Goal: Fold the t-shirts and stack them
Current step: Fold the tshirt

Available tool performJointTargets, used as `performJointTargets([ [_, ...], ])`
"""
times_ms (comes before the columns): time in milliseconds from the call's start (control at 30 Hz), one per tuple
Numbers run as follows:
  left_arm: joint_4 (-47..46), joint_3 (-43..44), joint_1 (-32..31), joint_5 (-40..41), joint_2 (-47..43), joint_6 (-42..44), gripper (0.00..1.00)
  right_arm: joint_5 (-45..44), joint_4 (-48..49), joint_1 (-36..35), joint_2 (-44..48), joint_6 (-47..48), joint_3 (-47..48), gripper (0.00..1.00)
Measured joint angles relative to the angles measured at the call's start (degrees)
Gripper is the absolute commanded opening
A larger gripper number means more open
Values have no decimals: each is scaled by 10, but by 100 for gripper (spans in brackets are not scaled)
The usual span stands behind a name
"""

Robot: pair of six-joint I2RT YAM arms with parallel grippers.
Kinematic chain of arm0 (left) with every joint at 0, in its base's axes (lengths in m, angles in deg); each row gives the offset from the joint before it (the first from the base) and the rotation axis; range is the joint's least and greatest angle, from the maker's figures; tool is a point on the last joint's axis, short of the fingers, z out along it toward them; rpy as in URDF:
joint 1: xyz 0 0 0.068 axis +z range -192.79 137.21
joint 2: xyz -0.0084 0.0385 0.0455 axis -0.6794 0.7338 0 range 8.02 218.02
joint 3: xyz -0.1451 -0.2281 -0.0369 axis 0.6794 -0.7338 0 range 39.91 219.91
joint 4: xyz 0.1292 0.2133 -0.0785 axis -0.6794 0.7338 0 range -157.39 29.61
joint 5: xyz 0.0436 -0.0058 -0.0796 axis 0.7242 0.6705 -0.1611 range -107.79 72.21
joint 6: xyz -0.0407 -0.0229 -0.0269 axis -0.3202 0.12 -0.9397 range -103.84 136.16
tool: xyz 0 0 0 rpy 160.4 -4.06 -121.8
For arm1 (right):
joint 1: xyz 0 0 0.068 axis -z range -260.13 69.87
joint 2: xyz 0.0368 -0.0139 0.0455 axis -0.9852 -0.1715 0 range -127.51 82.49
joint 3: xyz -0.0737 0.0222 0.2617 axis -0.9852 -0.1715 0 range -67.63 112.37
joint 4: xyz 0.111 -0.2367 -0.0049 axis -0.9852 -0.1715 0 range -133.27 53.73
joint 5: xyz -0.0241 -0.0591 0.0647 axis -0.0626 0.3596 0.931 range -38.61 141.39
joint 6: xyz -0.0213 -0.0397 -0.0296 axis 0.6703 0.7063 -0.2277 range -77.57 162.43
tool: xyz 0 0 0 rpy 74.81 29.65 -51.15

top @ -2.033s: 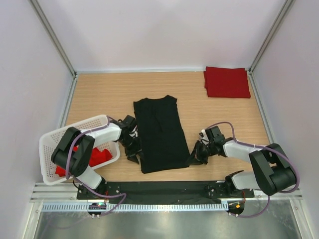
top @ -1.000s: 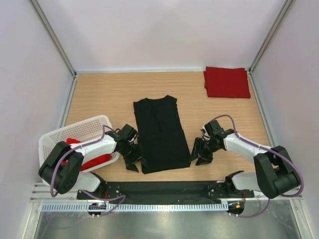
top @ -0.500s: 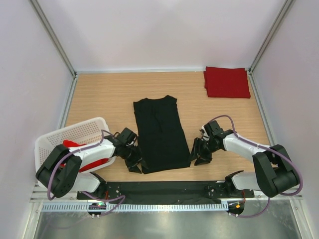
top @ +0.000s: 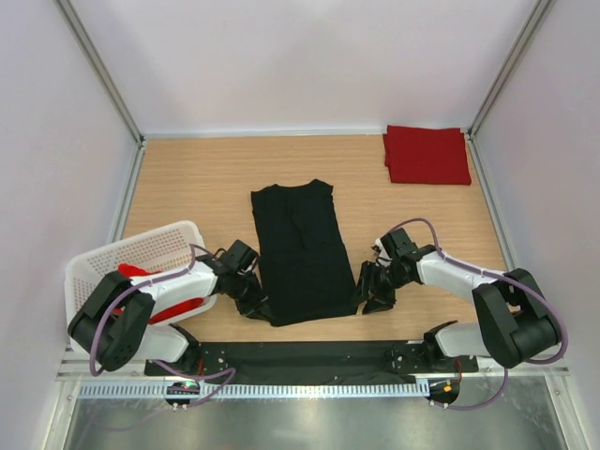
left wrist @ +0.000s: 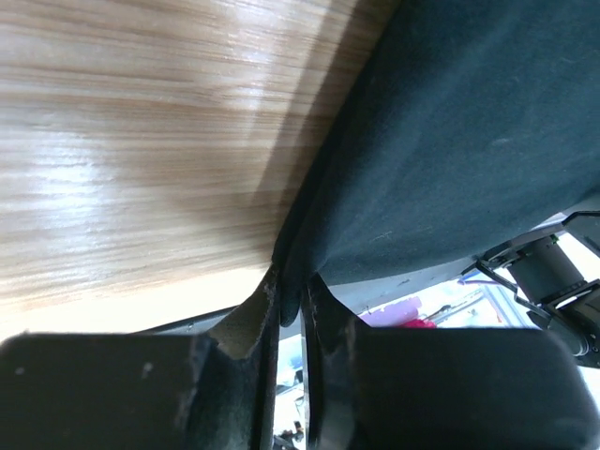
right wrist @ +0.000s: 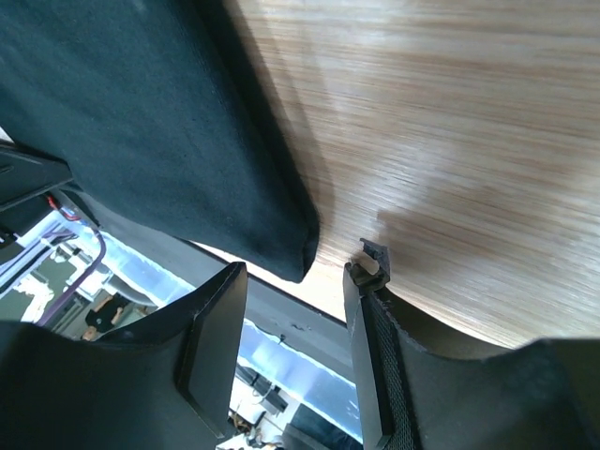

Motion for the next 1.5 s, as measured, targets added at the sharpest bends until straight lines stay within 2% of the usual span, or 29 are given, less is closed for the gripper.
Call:
performJointTargets([
  [400,24,21,0,11,-11,13,11,73,90,0,-22,-64,-42,48],
  [1033,25,23,0,10,-4,29,11,29,82,-4,6,-103,-46,47],
  [1133,25,24,0,10,-1,32,11,33,79,-4,-8,-103,-40,40],
  [1167,25,24,0,10,-1,33,11,33,78,-4,-12,-102,-38,30],
  [1267,28,26,0,10,-2,39,10,19,79,-4,-16,-94,-38,8],
  [1367,38,33,0,11,-3,46,9,13,75,-5,-14,-82,-36,1],
  [1500,78,69,-1,22,-9,68,8,-10,52,-10,7,-64,-28,1],
])
